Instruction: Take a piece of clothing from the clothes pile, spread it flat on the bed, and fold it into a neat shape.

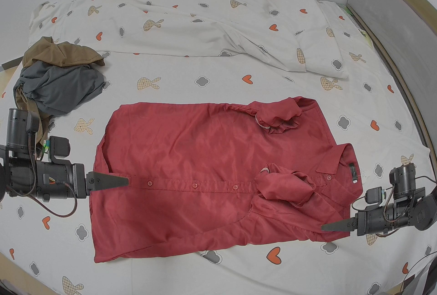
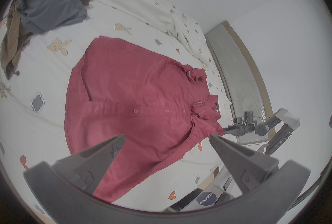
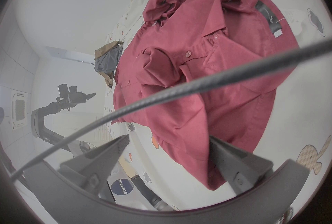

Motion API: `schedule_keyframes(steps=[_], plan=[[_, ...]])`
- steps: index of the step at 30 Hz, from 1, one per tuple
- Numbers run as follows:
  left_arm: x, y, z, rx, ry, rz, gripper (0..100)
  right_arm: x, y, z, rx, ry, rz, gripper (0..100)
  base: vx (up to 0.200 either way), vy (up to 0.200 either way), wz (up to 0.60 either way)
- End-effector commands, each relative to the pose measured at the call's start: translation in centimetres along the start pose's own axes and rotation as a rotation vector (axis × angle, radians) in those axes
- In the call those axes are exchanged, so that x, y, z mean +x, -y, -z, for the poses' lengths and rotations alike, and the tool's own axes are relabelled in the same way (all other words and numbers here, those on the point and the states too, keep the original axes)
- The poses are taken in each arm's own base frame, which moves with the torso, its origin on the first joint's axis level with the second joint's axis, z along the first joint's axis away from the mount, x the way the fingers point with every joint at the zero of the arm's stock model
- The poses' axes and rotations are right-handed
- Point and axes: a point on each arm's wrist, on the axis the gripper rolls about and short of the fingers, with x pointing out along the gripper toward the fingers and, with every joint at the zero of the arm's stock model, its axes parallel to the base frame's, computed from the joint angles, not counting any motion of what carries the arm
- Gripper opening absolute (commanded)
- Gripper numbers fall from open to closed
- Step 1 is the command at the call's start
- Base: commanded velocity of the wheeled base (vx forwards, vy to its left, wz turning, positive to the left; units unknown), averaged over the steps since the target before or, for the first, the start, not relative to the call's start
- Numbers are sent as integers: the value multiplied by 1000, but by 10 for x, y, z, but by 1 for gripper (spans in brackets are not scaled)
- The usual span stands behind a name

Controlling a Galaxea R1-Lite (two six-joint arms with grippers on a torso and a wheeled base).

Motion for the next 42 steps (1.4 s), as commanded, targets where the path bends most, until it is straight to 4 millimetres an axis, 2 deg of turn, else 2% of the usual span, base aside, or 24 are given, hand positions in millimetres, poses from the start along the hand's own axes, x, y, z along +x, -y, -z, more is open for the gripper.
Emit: schedule_keyframes(steps=[1,8,10,17,26,30,33,34,42], plan=[[6,-4,11,-26,-45,-2,100,-5,1,-2,-5,27,4,100,0,0,0],[16,-17,43,-95,-140,-19,100,8,-3,-24,-65,39,-22,100,0,0,0],[20,-22,56,-103,-151,-21,100,22,-1,-32,-77,18,-34,100,0,0,0],[31,-34,75,-133,-193,-28,100,40,1,-32,-78,-34,-52,100,0,0,0],[25,-31,84,-133,-193,-28,100,36,5,-30,-58,-31,-40,100,0,0,0],[24,-31,85,-133,-193,-28,100,34,4,-26,-53,-34,-39,100,0,0,0],[24,-31,86,-134,-194,-30,100,24,-3,-20,-63,-23,-42,100,0,0,0],[23,-31,87,-135,-195,-30,100,23,-3,-18,-60,-25,-40,0,0,0,0],[22,-31,92,-142,-205,-52,100,6,-9,-5,-52,-10,-33,0,0,0,0]])
